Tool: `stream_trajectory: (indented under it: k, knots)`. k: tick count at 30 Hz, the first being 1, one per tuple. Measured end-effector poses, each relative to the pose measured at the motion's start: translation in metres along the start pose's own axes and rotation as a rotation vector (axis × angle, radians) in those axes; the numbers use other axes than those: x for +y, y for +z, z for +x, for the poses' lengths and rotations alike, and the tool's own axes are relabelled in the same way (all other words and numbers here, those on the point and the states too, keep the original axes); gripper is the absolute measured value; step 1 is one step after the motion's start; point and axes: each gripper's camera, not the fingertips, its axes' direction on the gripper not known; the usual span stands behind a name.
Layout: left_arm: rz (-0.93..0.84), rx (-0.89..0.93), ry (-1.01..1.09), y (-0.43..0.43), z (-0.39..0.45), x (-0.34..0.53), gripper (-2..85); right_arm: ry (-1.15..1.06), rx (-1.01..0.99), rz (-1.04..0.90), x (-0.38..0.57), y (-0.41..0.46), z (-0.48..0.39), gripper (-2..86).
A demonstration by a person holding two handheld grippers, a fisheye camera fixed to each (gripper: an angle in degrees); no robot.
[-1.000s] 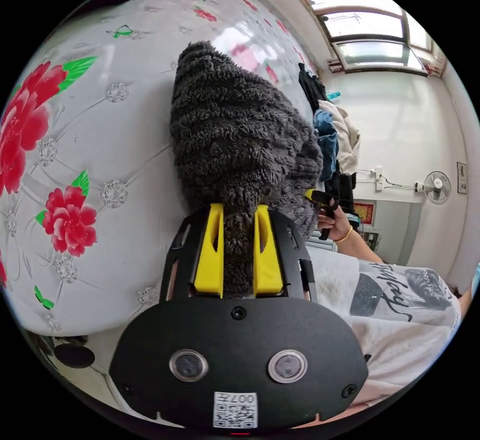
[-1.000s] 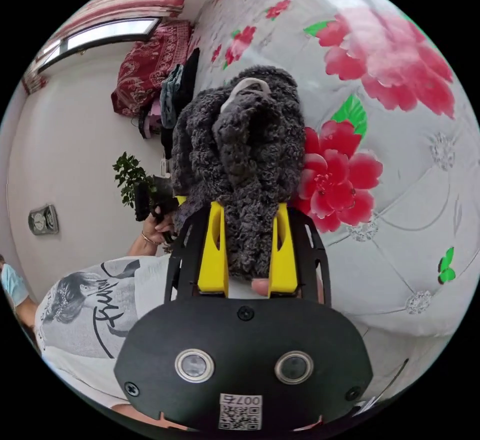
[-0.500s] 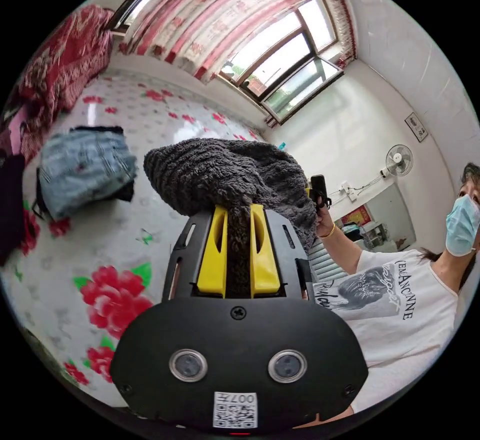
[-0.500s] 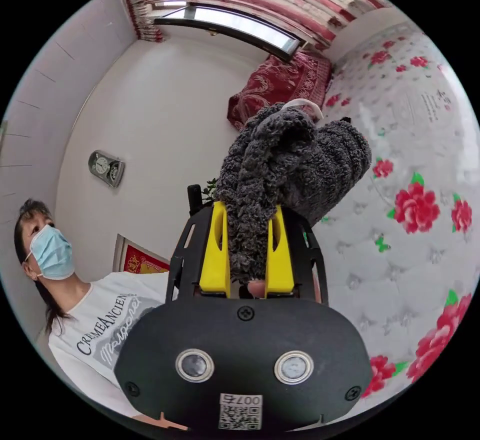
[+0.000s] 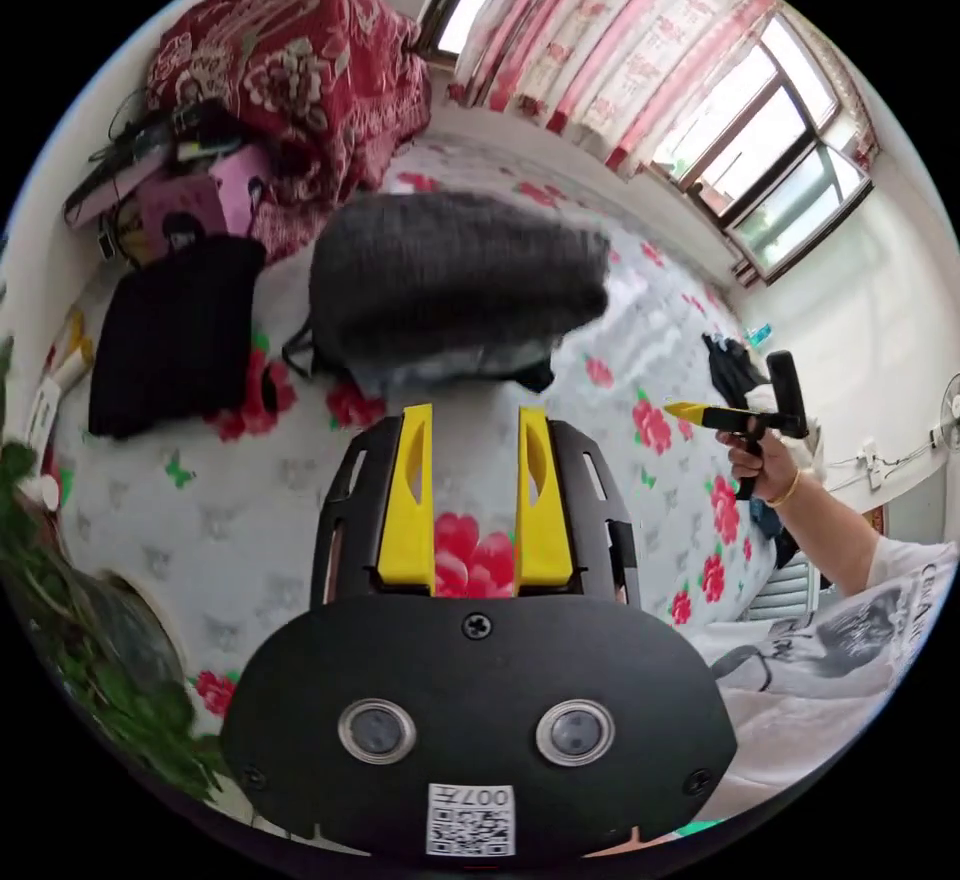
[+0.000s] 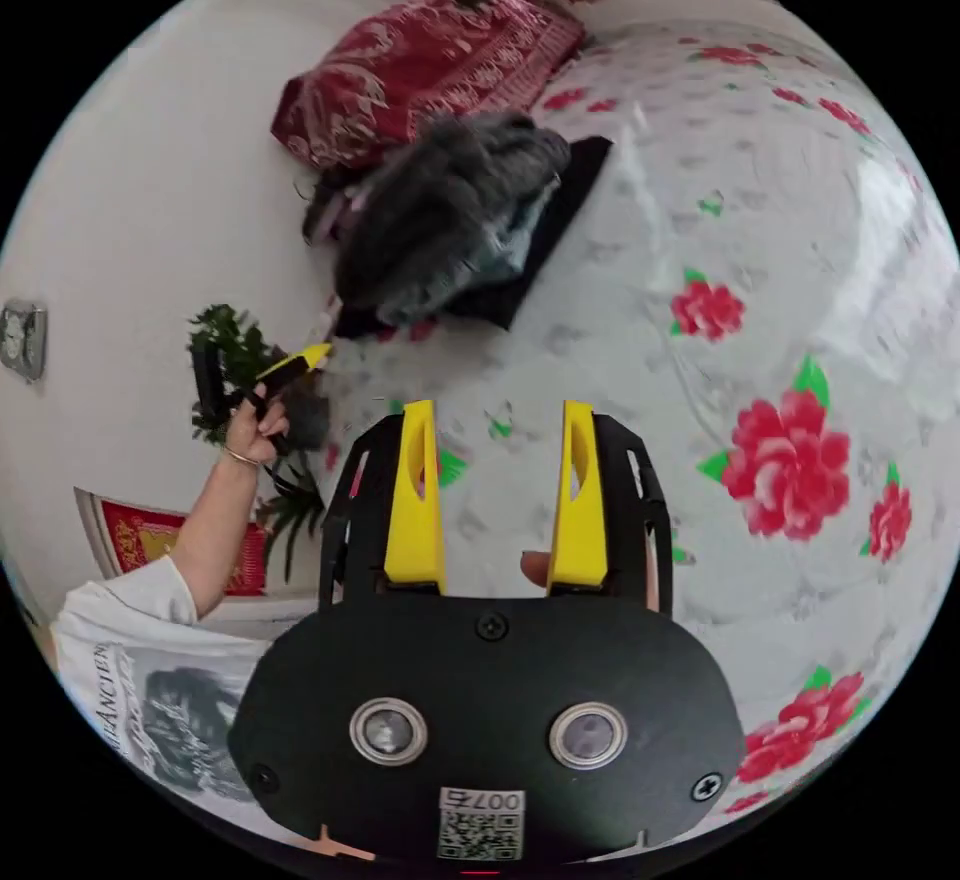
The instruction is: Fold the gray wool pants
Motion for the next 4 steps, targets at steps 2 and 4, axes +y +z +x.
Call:
stream_trajectory:
  k: [2, 4]
  knots:
    - [-0.086, 0.003, 0.009, 0.036, 0.028, 0.034, 10.8, 0.049, 0.102, -0.090, 0.055, 0.022, 0.030, 12.4]
    - [-0.210, 0.025, 0.017, 0.072, 0.069, 0.069, 8.7, 0.147, 0.216, -0.132, 0.129, 0.019, 0.067, 12.1]
